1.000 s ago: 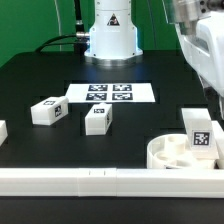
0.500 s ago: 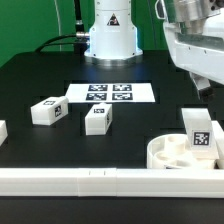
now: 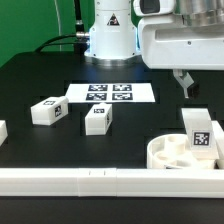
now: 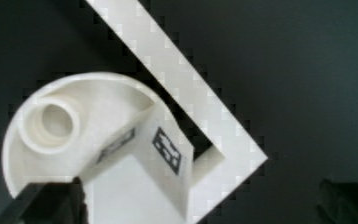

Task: Assemble stool

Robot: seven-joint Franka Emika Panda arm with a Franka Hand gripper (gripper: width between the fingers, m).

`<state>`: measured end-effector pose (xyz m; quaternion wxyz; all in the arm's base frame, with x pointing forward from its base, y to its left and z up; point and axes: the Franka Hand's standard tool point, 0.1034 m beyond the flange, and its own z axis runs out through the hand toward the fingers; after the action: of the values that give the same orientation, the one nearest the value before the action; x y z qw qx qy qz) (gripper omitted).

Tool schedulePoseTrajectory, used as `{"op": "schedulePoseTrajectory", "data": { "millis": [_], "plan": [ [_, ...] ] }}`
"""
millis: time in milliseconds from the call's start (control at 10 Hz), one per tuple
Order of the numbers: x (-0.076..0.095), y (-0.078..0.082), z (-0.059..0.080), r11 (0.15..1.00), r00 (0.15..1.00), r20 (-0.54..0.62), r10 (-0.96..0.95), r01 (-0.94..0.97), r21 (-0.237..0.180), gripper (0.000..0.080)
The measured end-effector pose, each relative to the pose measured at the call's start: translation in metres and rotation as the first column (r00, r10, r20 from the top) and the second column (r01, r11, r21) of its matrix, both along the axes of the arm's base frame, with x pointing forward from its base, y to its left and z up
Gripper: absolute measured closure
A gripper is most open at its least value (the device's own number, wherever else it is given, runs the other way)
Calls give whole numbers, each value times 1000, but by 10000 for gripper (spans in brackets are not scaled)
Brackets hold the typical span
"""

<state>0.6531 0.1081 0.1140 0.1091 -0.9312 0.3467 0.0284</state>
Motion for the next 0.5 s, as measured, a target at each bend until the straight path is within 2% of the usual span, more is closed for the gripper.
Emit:
{"op": "schedulePoseTrajectory", "data": {
  "millis": [300, 500],
  "plan": [
    [0, -1, -1, 981, 980, 43, 195, -195, -9, 150],
    [-1, -3, -2, 869, 866, 81, 493, -488, -79, 150]
  ]
}}
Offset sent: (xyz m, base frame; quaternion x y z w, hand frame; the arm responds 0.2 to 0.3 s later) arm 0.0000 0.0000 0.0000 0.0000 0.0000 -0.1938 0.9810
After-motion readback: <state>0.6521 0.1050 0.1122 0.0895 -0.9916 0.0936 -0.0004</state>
